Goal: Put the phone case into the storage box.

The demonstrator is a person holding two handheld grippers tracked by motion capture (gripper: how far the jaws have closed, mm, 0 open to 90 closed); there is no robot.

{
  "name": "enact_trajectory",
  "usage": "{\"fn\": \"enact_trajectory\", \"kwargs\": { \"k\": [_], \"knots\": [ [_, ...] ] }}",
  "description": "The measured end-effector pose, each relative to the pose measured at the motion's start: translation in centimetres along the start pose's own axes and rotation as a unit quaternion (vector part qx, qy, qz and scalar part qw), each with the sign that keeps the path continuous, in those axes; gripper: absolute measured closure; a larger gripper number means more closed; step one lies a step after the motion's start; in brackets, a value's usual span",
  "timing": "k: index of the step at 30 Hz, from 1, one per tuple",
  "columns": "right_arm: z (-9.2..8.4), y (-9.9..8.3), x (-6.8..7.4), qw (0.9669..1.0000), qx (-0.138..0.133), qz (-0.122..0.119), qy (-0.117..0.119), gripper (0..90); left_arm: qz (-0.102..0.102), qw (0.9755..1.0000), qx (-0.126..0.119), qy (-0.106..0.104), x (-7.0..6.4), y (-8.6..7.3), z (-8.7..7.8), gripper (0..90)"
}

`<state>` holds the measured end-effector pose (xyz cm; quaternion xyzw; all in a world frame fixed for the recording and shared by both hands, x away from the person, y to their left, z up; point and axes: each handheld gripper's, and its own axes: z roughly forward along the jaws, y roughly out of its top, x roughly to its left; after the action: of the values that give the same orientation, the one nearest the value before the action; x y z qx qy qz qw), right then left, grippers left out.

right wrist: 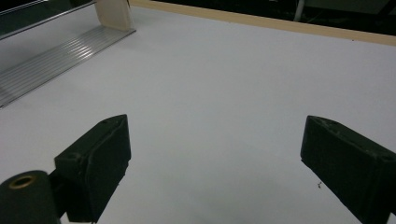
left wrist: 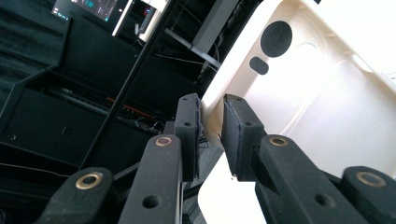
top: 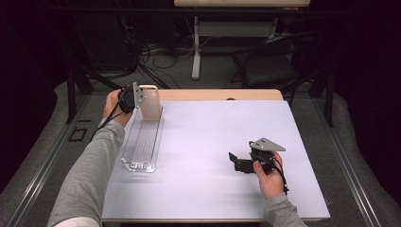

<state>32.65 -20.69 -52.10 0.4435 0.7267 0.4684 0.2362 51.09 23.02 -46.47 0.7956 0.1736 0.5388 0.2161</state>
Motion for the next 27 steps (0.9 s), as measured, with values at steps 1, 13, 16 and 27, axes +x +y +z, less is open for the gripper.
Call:
{"fn": "enact_trajectory", "kwargs": {
  "k": [1,13,16,27],
  "knots": [
    [0.01,-0.01,0.01,1.0,0.0,0.0,0.001,8.3,-0.001,1.0,0.001,-0.001,0.02,0.02,0.0,75.9],
    [0.01,-0.02,0.01,1.0,0.002,0.0,0.001,8.3,-0.012,0.9999,0.0,-0.002,0.13,0.08,0.03,72.4],
    [0.04,-0.04,0.04,1.0,0.002,0.001,0.001,8.3,-0.014,0.9999,0.0,-0.001,0.2,0.05,0.0,70.2],
    [0.06,-0.04,0.05,1.0,0.003,0.001,0.001,8.3,-0.029,0.9995,-0.01,0.005,0.58,0.08,-0.34,51.9]
  ]
}}
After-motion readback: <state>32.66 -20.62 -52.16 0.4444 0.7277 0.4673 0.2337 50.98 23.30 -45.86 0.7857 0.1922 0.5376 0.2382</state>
